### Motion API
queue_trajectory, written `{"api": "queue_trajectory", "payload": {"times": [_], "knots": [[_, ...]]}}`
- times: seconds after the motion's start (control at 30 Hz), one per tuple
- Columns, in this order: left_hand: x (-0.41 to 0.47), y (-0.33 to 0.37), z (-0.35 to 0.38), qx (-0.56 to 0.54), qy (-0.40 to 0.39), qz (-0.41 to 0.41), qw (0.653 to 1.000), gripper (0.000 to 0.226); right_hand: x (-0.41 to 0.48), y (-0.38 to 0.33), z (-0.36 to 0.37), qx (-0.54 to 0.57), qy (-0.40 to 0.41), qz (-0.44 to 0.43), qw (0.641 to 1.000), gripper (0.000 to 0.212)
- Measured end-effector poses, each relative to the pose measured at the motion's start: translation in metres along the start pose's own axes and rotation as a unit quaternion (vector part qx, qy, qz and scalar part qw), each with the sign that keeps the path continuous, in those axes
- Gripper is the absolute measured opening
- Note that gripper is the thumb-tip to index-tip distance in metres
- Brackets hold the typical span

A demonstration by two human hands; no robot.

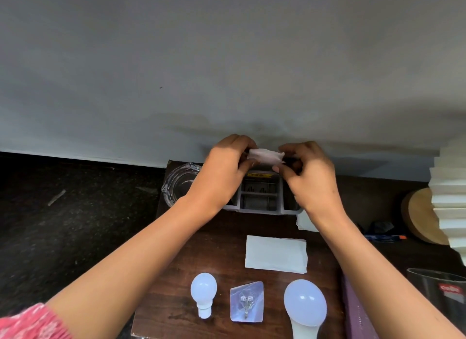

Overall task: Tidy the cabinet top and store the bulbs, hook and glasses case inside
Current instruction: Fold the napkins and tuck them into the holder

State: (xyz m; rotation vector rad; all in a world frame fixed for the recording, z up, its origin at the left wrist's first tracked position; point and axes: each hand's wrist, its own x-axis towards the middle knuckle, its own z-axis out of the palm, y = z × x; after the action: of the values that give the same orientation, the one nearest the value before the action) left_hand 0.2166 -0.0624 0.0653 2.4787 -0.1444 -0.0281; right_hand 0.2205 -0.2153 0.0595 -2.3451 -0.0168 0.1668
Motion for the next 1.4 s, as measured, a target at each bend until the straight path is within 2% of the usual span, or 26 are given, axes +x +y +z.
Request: {"api": "queue_trajectory", "payload": {"times": [0.07,0.13,0.2,0.23,0.3,0.33,0.4,0.47,0.57,0.67,0.87,0.97,1.03,1.1,1.13,1.23,1.4], "knots": [[-0.007,0.004,-0.001,0.033,0.043,0.020,0.998,0.029,-0.017,-0.005,-0.006,-0.010,0.084,-0.050,0.995,0.023],[-0.022,0.012,-0.002,0.025,0.117,0.039,0.992,0.025,-0.043,-0.006,-0.013,-0.023,0.151,-0.145,0.978,0.017],[-0.047,0.018,0.006,-0.005,0.143,0.058,0.988,0.014,-0.076,-0.002,-0.011,-0.034,0.114,-0.222,0.968,0.018],[-0.063,0.019,0.013,-0.024,0.117,0.063,0.991,0.011,-0.091,0.001,-0.008,-0.049,0.068,-0.249,0.965,0.019],[-0.095,0.018,0.032,-0.058,0.013,0.041,0.997,0.006,-0.111,0.011,0.002,-0.121,-0.032,-0.281,0.951,0.014],[-0.110,0.015,0.040,-0.061,-0.045,0.014,0.997,0.007,-0.117,0.018,0.009,-0.172,-0.089,-0.270,0.943,0.012],[-0.129,0.005,0.057,-0.015,-0.114,-0.032,0.993,0.016,-0.118,0.027,0.020,-0.243,-0.171,-0.193,0.935,0.032],[-0.132,-0.005,0.066,0.058,-0.133,-0.061,0.987,0.030,-0.113,0.035,0.030,-0.310,-0.192,-0.130,0.922,0.046],[-0.123,-0.010,0.074,0.140,-0.166,-0.094,0.972,0.047,-0.106,0.041,0.040,-0.360,-0.202,-0.107,0.904,0.042],[-0.115,-0.006,0.082,0.160,-0.194,-0.101,0.963,0.049,-0.103,0.038,0.041,-0.391,-0.214,-0.076,0.892,0.049],[-0.123,-0.005,0.082,0.087,-0.127,-0.120,0.981,0.029,-0.101,0.040,0.042,-0.373,-0.206,-0.075,0.902,0.037],[-0.129,-0.006,0.073,0.023,-0.092,-0.095,0.991,0.020,-0.101,0.046,0.037,-0.277,-0.237,-0.075,0.928,0.021],[-0.130,-0.005,0.062,-0.016,-0.096,-0.059,0.994,0.013,-0.105,0.045,0.028,-0.187,-0.231,-0.039,0.954,0.020],[-0.126,-0.002,0.046,-0.069,-0.113,-0.027,0.991,0.012,-0.110,0.041,0.015,-0.107,-0.215,-0.012,0.971,0.036],[-0.123,0.000,0.036,-0.095,-0.117,-0.015,0.988,0.013,-0.112,0.036,0.007,-0.088,-0.198,-0.025,0.976,0.042],[-0.109,0.004,0.009,-0.145,-0.118,0.023,0.982,0.008,-0.112,0.018,-0.017,-0.056,-0.117,-0.077,0.988,0.030],[-0.079,0.017,-0.022,-0.152,-0.048,0.052,0.986,0.011,-0.088,-0.005,-0.033,0.016,-0.047,-0.072,0.996,0.019]]}}
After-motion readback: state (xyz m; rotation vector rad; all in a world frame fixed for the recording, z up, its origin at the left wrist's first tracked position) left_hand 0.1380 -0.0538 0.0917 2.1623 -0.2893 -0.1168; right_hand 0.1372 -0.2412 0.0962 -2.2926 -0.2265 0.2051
